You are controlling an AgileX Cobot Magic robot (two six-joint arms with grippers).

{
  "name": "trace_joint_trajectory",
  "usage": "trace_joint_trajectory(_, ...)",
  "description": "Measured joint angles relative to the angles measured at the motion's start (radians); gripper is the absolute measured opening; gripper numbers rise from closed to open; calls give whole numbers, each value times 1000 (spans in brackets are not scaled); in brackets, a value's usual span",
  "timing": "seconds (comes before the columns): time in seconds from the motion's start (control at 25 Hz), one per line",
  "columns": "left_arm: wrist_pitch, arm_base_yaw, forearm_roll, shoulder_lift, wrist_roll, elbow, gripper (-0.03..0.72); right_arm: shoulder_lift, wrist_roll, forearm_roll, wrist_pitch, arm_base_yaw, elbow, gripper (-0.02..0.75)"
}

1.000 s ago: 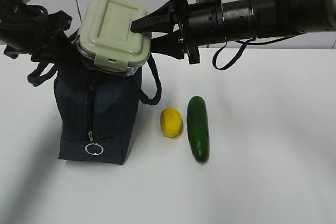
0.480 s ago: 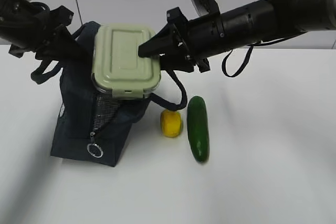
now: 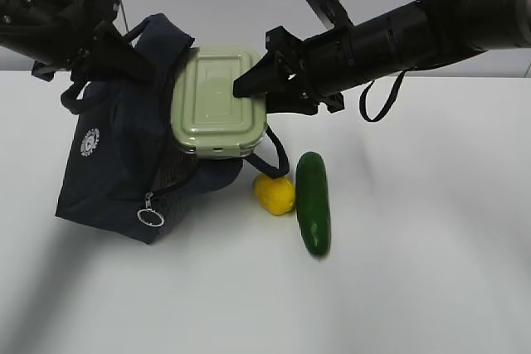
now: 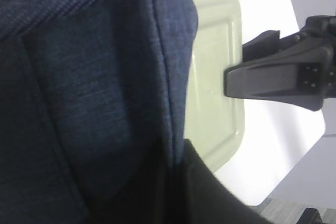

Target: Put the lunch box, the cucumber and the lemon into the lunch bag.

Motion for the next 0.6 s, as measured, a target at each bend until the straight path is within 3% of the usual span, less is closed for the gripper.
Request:
trace_joint_trajectory(0.4, 75, 0, -199, 25, 92, 0, -9, 0, 0, 45, 35, 12, -2, 355)
trace_joint_trajectory(0.6, 89, 0, -248, 45, 102, 0, -9, 0, 0, 47, 34, 16, -4, 355)
